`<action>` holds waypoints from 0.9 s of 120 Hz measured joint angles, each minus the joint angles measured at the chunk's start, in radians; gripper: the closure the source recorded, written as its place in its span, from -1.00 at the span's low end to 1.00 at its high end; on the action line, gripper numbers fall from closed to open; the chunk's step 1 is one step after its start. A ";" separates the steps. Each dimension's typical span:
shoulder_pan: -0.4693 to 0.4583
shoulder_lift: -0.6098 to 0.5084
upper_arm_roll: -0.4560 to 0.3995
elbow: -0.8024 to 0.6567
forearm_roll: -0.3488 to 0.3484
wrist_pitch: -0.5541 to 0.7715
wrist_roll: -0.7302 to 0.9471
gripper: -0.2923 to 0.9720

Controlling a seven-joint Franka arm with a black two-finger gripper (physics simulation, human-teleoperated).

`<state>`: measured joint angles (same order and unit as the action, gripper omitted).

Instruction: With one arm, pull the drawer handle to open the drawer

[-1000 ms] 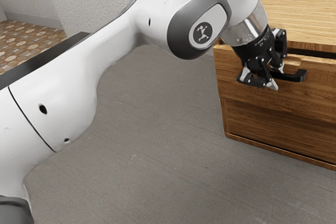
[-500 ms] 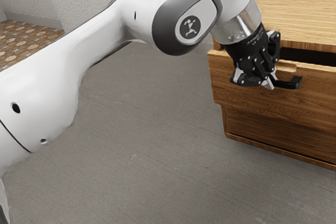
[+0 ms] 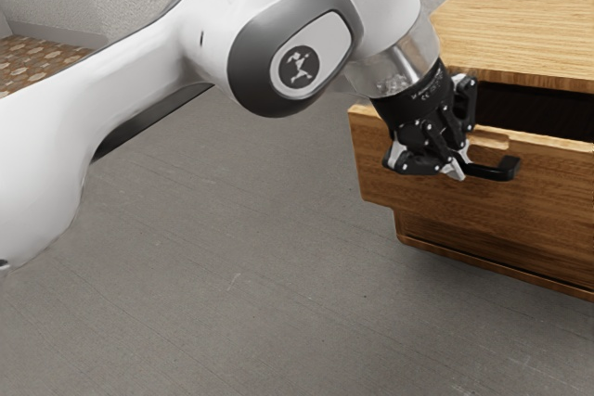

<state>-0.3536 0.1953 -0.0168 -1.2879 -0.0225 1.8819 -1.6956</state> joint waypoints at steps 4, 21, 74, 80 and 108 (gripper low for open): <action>-0.002 -0.014 0.000 -0.018 0.000 0.003 0.000 0.71; -0.011 -0.052 -0.001 -0.069 0.000 0.013 -0.002 0.71; -0.019 -0.167 -0.017 -0.217 -0.002 0.036 -0.006 0.71; -0.017 -0.178 -0.022 -0.232 -0.002 0.039 -0.007 0.71; -0.025 -0.247 -0.029 -0.319 -0.002 0.063 -0.008 0.71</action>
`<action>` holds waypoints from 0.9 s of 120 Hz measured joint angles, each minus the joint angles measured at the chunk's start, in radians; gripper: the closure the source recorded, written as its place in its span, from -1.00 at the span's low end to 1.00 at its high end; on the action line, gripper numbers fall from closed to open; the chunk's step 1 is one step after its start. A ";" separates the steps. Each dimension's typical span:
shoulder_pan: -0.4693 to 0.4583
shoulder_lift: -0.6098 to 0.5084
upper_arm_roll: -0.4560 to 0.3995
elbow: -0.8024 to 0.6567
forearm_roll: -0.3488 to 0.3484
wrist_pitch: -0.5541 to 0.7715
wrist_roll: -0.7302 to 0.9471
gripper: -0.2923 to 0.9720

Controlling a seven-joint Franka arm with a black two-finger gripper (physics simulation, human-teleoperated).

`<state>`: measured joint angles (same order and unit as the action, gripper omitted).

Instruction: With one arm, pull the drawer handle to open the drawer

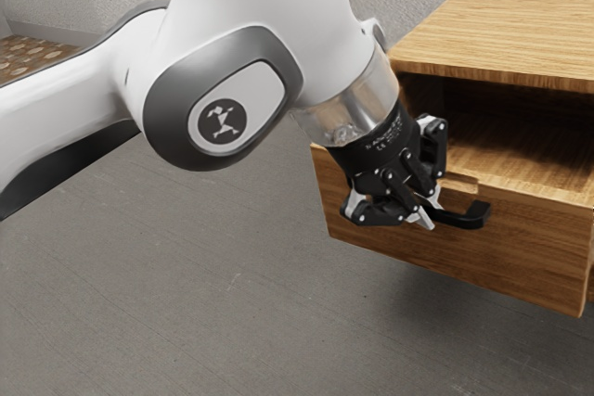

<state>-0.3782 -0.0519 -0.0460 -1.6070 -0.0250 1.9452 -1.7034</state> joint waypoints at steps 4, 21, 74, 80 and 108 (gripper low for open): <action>0.002 -0.008 -0.004 -0.010 0.000 0.003 0.000 0.71; 0.005 -0.043 -0.018 -0.050 0.000 0.011 -0.003 0.71; -0.010 -0.161 -0.026 -0.181 -0.002 0.039 -0.010 0.71; -0.009 -0.171 -0.028 -0.190 -0.002 0.041 -0.011 0.71; -0.007 -0.214 -0.040 -0.235 -0.002 0.052 -0.014 0.71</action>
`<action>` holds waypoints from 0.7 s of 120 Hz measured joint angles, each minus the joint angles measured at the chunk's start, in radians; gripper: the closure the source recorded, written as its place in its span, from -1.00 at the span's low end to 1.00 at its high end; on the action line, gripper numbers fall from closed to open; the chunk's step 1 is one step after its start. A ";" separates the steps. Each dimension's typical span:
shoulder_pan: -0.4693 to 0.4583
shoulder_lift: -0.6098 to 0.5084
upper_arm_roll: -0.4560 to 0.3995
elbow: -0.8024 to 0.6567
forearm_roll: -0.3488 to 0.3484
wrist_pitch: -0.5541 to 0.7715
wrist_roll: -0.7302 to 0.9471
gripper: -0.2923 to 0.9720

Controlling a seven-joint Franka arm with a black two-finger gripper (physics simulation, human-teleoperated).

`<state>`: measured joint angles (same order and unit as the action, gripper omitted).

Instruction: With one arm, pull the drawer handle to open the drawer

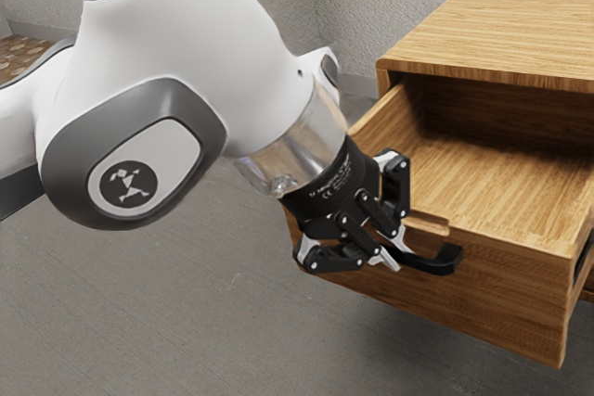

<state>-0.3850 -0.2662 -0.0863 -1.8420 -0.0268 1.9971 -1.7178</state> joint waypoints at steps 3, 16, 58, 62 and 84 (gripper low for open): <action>0.000 -0.004 0.000 -0.004 0.000 0.001 0.000 0.71; 0.002 -0.018 -0.004 -0.018 0.000 0.003 -0.002 0.71; 0.003 -0.036 -0.013 -0.039 -0.001 0.006 -0.010 0.70; 0.004 -0.036 -0.013 -0.039 -0.001 0.006 -0.011 0.69; 0.004 -0.061 -0.014 -0.044 0.000 0.006 -0.014 0.57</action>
<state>-0.3811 -0.3272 -0.0999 -1.8858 -0.0264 2.0032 -1.7316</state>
